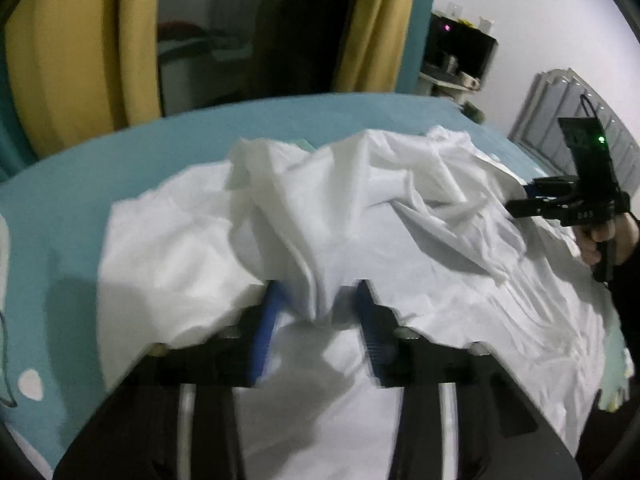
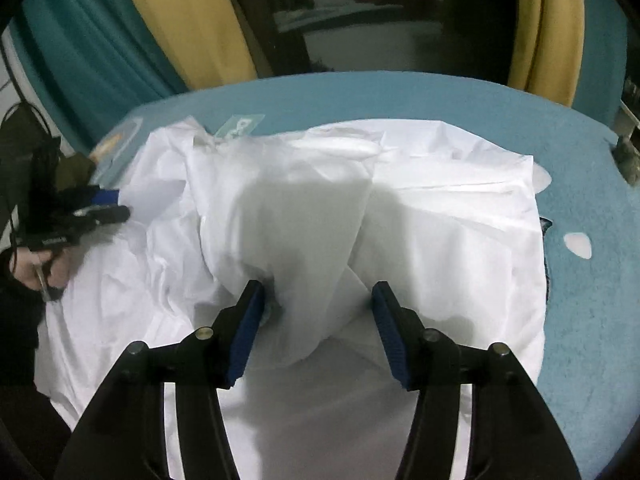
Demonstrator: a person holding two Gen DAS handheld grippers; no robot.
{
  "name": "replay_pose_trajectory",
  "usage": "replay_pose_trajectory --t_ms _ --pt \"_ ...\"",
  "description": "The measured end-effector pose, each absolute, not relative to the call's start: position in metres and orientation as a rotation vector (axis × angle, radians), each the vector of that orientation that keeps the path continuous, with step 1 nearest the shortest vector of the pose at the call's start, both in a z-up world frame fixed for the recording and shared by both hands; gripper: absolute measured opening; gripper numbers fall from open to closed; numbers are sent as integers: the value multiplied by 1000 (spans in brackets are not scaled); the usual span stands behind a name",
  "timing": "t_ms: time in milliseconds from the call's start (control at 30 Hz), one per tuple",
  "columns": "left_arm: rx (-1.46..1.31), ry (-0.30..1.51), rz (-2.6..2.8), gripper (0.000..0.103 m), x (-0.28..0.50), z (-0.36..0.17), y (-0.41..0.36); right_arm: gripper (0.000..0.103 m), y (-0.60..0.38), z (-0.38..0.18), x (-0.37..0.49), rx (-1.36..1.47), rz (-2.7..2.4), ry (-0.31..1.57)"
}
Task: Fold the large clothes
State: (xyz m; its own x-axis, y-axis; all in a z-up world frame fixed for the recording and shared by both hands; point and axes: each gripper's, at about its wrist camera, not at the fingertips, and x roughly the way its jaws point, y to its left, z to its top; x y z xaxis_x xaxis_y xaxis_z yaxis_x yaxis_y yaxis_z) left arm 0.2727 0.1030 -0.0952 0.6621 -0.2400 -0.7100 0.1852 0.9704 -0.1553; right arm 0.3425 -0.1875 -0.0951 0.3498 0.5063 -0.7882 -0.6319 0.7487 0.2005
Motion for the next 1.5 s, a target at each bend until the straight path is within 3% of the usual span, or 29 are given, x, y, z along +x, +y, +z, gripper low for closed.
replay_pose_trajectory --t_ms 33,67,267,433,500,600,900,1200,1500 --pt "-72 802 -229 12 274 -92 106 34 -186 -91 344 -166 738 940" --pt "-85 785 -236 12 275 -87 109 32 -183 -85 345 -180 743 917" --pt "-72 792 -209 12 299 -80 108 32 -161 -69 357 -291 681 821" --pt "-114 842 -186 12 310 -89 113 32 -154 -97 381 -373 577 901" --pt "-95 831 -197 19 302 -80 111 33 -158 -91 377 -382 560 890" --pt "-78 772 -227 47 289 -61 110 41 -164 -81 367 -408 518 869" --pt "-150 720 -246 48 346 -36 96 51 -152 -34 368 -439 443 734" --pt "-14 938 -284 49 385 -91 51 54 -105 -81 387 -473 482 805" --pt "56 871 -269 54 353 -84 50 63 -118 -92 379 -440 439 819"
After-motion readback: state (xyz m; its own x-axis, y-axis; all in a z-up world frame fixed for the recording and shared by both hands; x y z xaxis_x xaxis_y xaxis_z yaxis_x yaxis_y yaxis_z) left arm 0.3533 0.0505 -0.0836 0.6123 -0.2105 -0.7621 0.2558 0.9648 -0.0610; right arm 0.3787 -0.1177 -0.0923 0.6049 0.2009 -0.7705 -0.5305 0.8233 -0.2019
